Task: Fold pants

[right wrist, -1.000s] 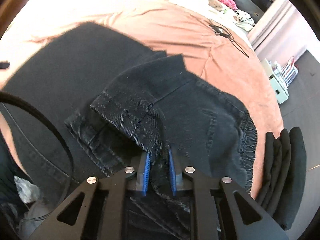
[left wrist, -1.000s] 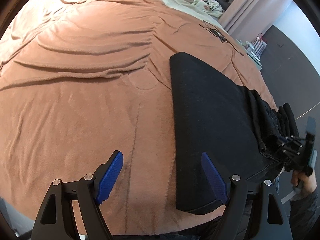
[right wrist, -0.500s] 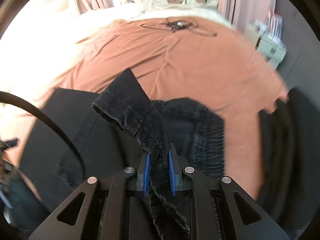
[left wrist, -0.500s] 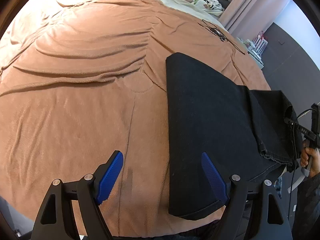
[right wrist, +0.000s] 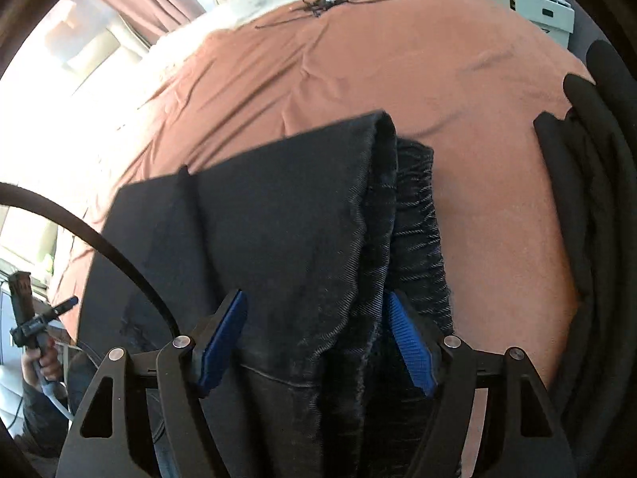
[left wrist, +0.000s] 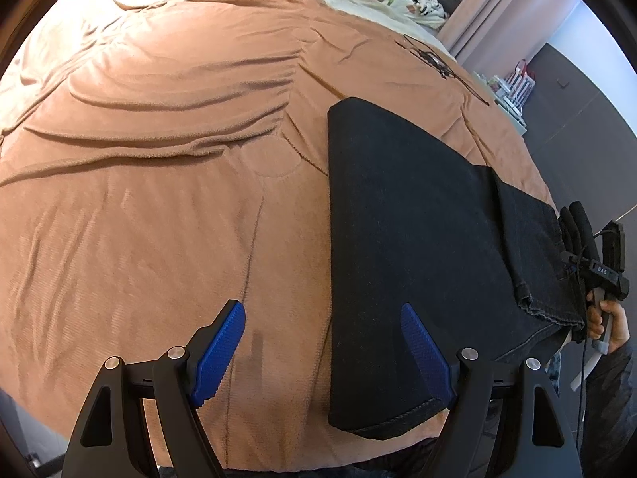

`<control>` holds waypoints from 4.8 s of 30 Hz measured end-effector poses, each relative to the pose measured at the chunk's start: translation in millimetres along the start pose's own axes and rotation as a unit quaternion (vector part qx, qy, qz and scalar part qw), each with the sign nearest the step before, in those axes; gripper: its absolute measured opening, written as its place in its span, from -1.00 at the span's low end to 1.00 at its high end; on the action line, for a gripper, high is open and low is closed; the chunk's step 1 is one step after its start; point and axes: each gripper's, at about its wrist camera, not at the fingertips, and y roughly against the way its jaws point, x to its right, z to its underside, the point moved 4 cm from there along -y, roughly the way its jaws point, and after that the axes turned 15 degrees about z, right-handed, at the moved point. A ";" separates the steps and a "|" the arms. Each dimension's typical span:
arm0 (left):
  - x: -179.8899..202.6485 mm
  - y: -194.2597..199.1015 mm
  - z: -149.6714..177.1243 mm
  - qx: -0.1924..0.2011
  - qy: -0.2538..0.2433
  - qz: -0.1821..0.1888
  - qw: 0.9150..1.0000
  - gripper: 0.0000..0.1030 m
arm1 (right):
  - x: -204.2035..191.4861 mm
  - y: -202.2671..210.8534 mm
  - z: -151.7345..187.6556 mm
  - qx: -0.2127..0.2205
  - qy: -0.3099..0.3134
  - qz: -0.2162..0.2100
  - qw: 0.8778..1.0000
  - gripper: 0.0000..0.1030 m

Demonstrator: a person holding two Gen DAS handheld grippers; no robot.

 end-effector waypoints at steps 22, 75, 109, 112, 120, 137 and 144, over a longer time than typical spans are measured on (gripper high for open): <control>14.7 -23.5 9.7 -0.041 -0.005 0.010 0.999 0.20 | 24.4 58.7 10.9 0.059 -0.028 0.059 0.996 -0.99; 2.1 -13.2 19.4 -0.028 0.010 0.019 0.999 -0.13 | -178.2 26.1 110.3 0.014 0.335 0.155 0.929 -0.38; 12.4 -9.0 9.7 -0.023 0.002 0.001 1.000 -0.13 | -13.7 54.4 -1.2 0.056 -0.008 0.075 0.996 -0.80; 13.8 -10.5 8.7 -0.023 -0.001 0.001 1.000 -0.13 | -7.5 55.6 4.1 0.052 -0.027 0.044 0.997 -0.20; 17.4 -21.9 6.8 -0.030 -0.005 0.001 1.000 -0.13 | 4.8 52.4 25.4 0.033 -0.021 0.028 0.999 -0.02; 17.8 -19.6 -0.6 -0.024 0.006 0.000 1.000 -0.13 | 1.6 69.5 33.5 0.056 -0.011 0.099 0.993 -0.93; 7.9 -32.5 -1.0 -0.037 0.035 0.024 0.998 -0.13 | -1.7 43.9 44.9 0.034 -0.006 0.132 0.991 -0.93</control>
